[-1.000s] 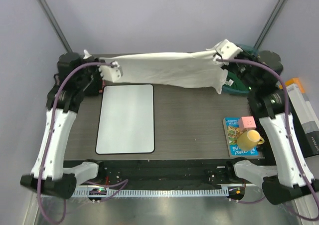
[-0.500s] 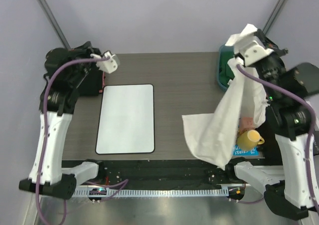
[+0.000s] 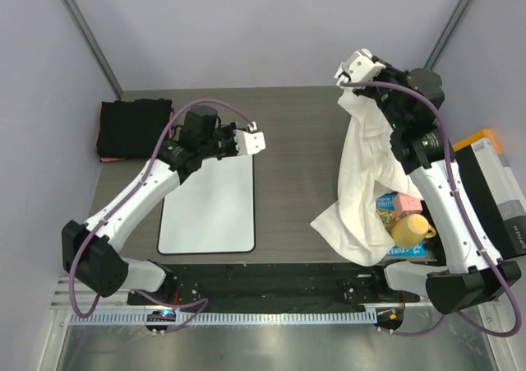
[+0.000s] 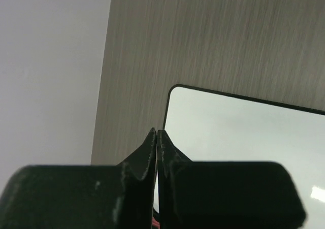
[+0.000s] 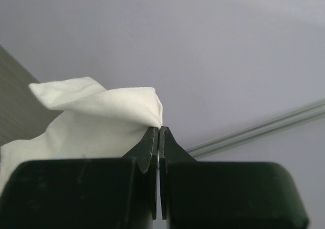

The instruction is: Fold and stack the t-shirts

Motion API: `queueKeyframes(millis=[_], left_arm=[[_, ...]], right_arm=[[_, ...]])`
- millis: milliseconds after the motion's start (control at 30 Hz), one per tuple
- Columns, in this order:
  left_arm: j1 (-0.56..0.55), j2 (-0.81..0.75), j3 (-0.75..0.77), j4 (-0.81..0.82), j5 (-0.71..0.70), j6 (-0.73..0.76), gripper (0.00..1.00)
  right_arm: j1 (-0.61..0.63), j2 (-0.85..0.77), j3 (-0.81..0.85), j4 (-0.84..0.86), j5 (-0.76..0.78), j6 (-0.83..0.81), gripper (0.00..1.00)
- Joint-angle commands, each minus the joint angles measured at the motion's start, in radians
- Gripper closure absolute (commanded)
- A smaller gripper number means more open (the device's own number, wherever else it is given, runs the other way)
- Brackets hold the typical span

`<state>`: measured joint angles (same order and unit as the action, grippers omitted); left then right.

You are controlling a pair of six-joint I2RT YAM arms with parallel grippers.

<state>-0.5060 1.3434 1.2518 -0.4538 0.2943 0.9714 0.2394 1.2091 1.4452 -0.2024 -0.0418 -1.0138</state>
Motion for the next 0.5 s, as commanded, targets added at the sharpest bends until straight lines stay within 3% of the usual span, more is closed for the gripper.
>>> queueKeyframes(millis=[0, 33, 67, 133, 167, 267, 367, 400, 467], left_arm=[[-0.002, 0.02, -0.031, 0.29, -0.13, -0.148, 1.0], [-0.005, 0.019, -0.038, 0.312, -0.139, -0.155, 1.0], [-0.006, 0.016, -0.055, 0.349, -0.15, -0.161, 1.0], [-0.017, 0.007, -0.072, 0.353, -0.135, -0.174, 1.0], [-0.022, 0.004, -0.08, 0.351, -0.098, -0.178, 1.0], [-0.045, 0.003, -0.112, 0.317, 0.012, -0.178, 1.0], [-0.074, 0.054, -0.127, 0.276, 0.071, -0.177, 0.79], [-0.091, 0.072, -0.126, 0.265, 0.095, -0.178, 0.6], [-0.101, 0.143, -0.115, 0.248, 0.13, -0.188, 0.42]], right_arm=[[0.027, 0.067, 0.067, 0.407, -0.001, 0.072, 0.99], [0.038, 0.091, 0.063, 0.49, 0.034, 0.045, 0.99], [0.058, 0.16, 0.047, 0.709, 0.125, 0.011, 0.99], [0.072, 0.254, 0.12, 0.956, 0.221, -0.106, 0.99], [0.071, 0.35, 0.168, 0.984, 0.29, -0.179, 0.99], [0.032, 0.397, 0.27, 0.895, 0.329, -0.168, 0.99], [0.005, 0.345, 0.1, 0.853, 0.297, -0.216, 0.99], [-0.003, 0.29, 0.039, 0.844, 0.272, -0.239, 0.99], [-0.011, 0.242, -0.121, 0.799, 0.272, -0.253, 0.99]])
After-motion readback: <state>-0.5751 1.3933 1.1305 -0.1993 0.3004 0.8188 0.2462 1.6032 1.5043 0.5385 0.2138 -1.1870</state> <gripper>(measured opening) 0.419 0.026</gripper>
